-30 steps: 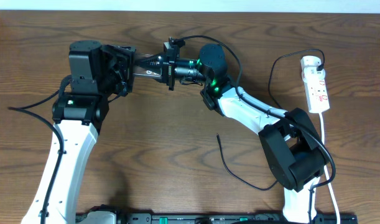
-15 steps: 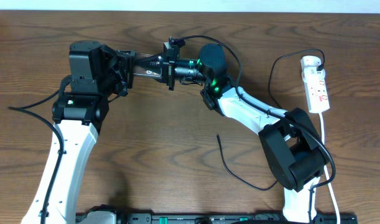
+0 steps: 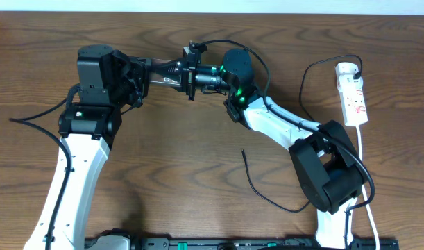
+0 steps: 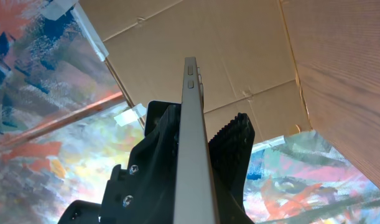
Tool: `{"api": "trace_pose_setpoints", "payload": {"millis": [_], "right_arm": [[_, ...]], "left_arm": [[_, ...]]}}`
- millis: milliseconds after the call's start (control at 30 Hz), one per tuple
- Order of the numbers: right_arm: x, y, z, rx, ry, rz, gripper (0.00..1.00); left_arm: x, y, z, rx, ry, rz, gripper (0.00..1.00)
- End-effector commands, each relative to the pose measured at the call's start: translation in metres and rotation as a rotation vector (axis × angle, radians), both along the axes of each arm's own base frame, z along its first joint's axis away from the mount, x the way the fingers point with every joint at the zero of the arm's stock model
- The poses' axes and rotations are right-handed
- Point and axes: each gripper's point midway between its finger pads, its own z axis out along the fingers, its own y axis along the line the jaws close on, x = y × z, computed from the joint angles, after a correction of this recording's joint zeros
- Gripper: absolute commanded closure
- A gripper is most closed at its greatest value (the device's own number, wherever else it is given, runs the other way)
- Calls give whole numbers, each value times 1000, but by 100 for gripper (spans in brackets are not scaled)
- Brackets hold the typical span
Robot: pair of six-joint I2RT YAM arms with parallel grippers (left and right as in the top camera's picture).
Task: Plug charger to phone and switch on socket
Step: 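Hold the phone in the right gripper while left gripper repositions near it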
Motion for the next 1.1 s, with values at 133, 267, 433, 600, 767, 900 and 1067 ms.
{"api": "trace_pose_setpoints", "payload": {"millis": [133, 267, 433, 600, 767, 900, 1067], "right_arm": [[-7, -1, 12, 14, -46, 39, 99], [-7, -1, 12, 14, -46, 41, 99], [-7, -1, 12, 14, -46, 41, 99], [-9, -1, 12, 12, -47, 51, 99], [-10, -1, 12, 12, -47, 55, 99], [-10, -2, 12, 11, -48, 57, 99], [-10, -2, 11, 11, -48, 59, 99]], "left_arm": [[4, 6, 4, -14, -13, 23, 69], [5, 11, 4, -15, -13, 36, 69], [5, 11, 4, -14, -13, 37, 72], [5, 12, 4, -14, -13, 37, 77], [5, 12, 4, -14, -13, 37, 80], [5, 12, 4, -14, -13, 37, 86], [6, 14, 4, -13, -13, 43, 92]]}}
